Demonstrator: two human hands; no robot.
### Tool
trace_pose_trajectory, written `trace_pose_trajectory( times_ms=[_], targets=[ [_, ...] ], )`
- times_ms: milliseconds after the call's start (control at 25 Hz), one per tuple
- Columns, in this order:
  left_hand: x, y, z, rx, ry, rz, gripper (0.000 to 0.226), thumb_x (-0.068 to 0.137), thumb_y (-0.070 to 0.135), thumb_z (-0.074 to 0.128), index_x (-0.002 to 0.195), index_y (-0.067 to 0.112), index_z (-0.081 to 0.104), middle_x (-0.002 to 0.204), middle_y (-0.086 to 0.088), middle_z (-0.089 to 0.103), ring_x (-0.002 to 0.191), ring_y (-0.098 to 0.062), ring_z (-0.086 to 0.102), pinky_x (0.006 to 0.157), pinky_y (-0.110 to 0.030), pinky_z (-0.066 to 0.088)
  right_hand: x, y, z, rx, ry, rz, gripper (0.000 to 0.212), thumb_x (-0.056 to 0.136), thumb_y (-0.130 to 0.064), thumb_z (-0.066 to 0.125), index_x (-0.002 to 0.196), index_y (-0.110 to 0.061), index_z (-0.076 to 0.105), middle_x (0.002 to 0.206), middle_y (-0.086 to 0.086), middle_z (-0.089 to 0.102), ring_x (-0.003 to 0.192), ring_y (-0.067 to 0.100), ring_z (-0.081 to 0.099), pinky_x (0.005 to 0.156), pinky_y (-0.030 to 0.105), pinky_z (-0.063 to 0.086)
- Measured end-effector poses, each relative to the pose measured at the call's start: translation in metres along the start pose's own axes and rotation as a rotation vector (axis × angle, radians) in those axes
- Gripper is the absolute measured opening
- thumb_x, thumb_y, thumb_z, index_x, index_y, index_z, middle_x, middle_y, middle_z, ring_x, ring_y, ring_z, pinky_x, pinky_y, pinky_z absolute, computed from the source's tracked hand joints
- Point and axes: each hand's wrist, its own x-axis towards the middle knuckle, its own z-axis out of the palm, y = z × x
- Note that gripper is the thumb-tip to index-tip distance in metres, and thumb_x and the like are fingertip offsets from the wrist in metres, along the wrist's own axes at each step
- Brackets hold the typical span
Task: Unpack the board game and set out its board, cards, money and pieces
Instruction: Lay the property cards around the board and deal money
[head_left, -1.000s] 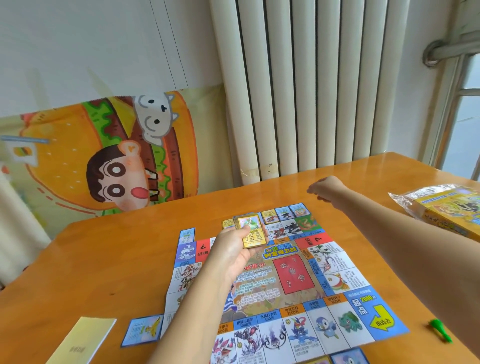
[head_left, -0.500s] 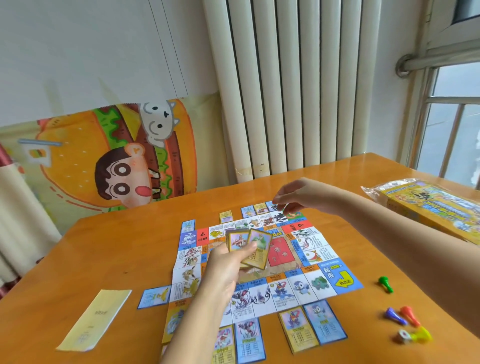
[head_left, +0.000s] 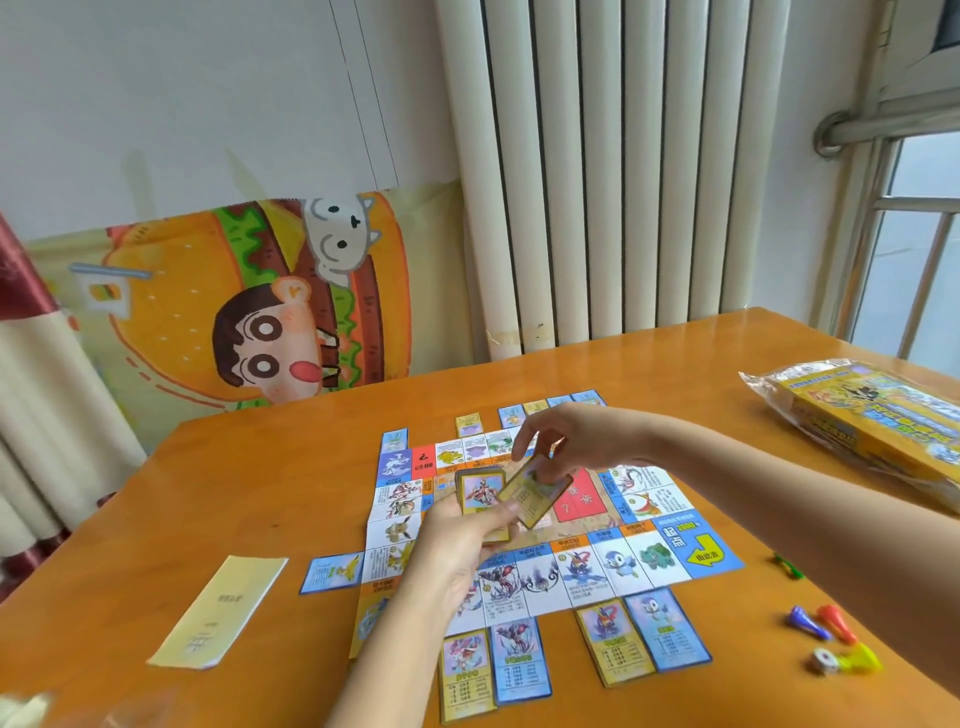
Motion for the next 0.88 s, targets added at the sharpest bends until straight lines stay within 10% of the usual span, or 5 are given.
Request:
trace_pose_trajectory(
  times_ms=[160, 320, 600, 720, 880],
  targets=[
    [0.027, 0.014, -0.016, 0.012, 0.076, 0.039, 0.042, 0.073, 0.004, 0.077, 0.110, -0.001, 0.056, 0.098, -0.016, 0.070, 0.085, -0.026, 0.068, 0.080, -0.044, 0.056, 0.024, -0.012, 0.002, -0.202, 0.003, -0.012, 0.023, 0.089, -0.014, 0.063, 0.110, -0.021, 0.071, 0.092, -0.008, 0.067, 0.085, 0.015, 0.065, 0.071, 0.021, 0.049],
    [0.065, 0.047, -0.025, -0.037, 0.105, 0.100, 0.005, 0.091, 0.006, 0.060, 0.096, 0.005, 0.059, 0.091, -0.011, 0.067, 0.082, -0.024, 0.065, 0.074, -0.042, 0.056, 0.064, -0.023, -0.022, -0.252, 0.106, 0.106, 0.019, 0.085, -0.028, 0.068, 0.101, -0.019, 0.075, 0.073, -0.008, 0.063, 0.066, 0.008, 0.052, 0.059, 0.019, 0.038],
    [0.156, 0.065, -0.034, 0.246, 0.130, 0.099, 0.021, 0.098, 0.014, 0.044, 0.105, 0.004, 0.061, 0.100, -0.016, 0.068, 0.091, -0.029, 0.063, 0.077, -0.033, 0.044, 0.167, 0.024, -0.047, 0.286, 0.486, 0.425, 0.019, 0.085, -0.011, 0.071, 0.094, 0.005, 0.066, 0.077, 0.013, 0.068, 0.065, 0.016, 0.062, 0.075, 0.028, 0.057],
    [0.184, 0.061, -0.032, 0.386, 0.086, 0.118, 0.021, 0.098, 0.016, 0.043, 0.104, 0.007, 0.061, 0.109, -0.020, 0.067, 0.101, -0.031, 0.063, 0.083, -0.033, 0.043, 0.190, 0.048, -0.039, 0.231, 0.538, 0.521, 0.025, 0.084, -0.018, 0.072, 0.069, -0.007, 0.056, 0.040, -0.001, 0.057, 0.033, 0.005, 0.051, 0.038, 0.015, 0.045],
    [0.209, 0.056, -0.027, 0.508, 0.067, 0.128, 0.018, 0.100, 0.017, 0.040, 0.098, 0.010, 0.056, 0.106, -0.018, 0.065, 0.097, -0.030, 0.061, 0.079, -0.030, 0.039, 0.204, 0.070, -0.031, 0.094, 0.514, 0.574, 0.036, 0.081, -0.029, 0.075, 0.062, -0.012, 0.050, 0.053, -0.002, 0.053, 0.043, 0.008, 0.044, 0.041, 0.017, 0.035]
  ],
)
